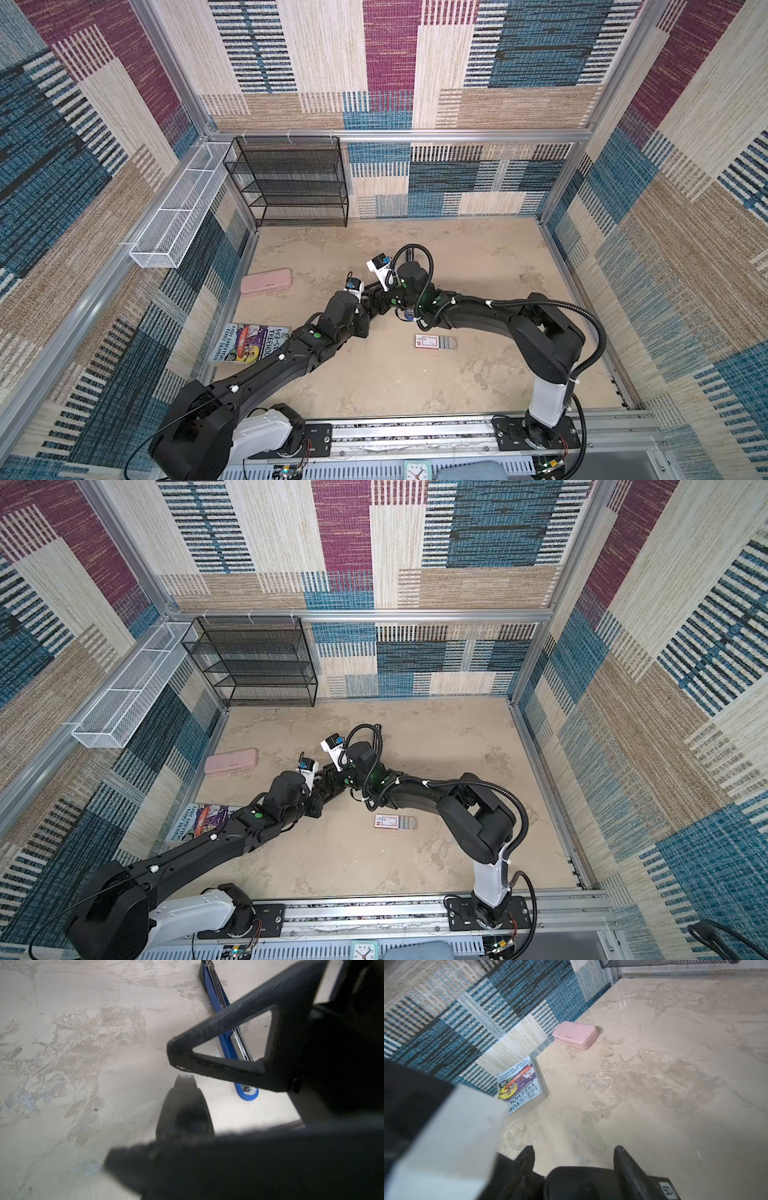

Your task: Load the staples into the stapler

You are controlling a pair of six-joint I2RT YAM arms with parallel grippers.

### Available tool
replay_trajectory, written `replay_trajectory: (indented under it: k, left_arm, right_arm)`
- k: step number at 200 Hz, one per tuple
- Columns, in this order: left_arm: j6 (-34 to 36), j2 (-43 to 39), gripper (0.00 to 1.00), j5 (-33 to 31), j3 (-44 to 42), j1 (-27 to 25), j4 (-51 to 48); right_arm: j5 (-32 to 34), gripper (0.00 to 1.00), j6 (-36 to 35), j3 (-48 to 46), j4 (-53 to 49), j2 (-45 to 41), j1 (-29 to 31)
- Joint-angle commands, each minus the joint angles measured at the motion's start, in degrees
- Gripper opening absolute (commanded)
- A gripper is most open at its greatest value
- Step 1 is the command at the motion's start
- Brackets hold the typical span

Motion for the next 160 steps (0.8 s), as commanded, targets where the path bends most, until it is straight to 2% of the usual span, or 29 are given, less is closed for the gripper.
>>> replay_trajectory:
  k: [1, 43, 78, 138, 160]
  left_arm:
    - [-0.91, 0.04, 0.0, -0.45, -0.14, 0.16, 2.84]
    - [-1.13, 1.14, 0.0, -1.99, -0.89, 0.25, 3.92]
    - [-1.02, 4.03, 0.0, -5.8, -3.44, 0.16, 10.71]
    - [3.77, 17.19, 0.0, -12.63, -3.38, -0.11, 26.32]
    - [5.02, 23.35, 0.0, -13.93, -0.72, -0.11, 28.48]
  right_arm:
    - [-2.61, 0.65, 0.73, -0.87, 0.82, -1.31, 0.04]
    - [-0.28, 0.67, 0.61, -4.43, -0.51, -4.49, -0.35]
    - [3.18, 0.67, 2.89, -11.79, -0.46, -9.37, -3.45]
    - [7.57, 0.67, 5.58, -25.46, -1.11, -22.72, -7.83]
    - [8.72, 0.67, 6.67, -28.98, -1.34, -26.07, -8.35]
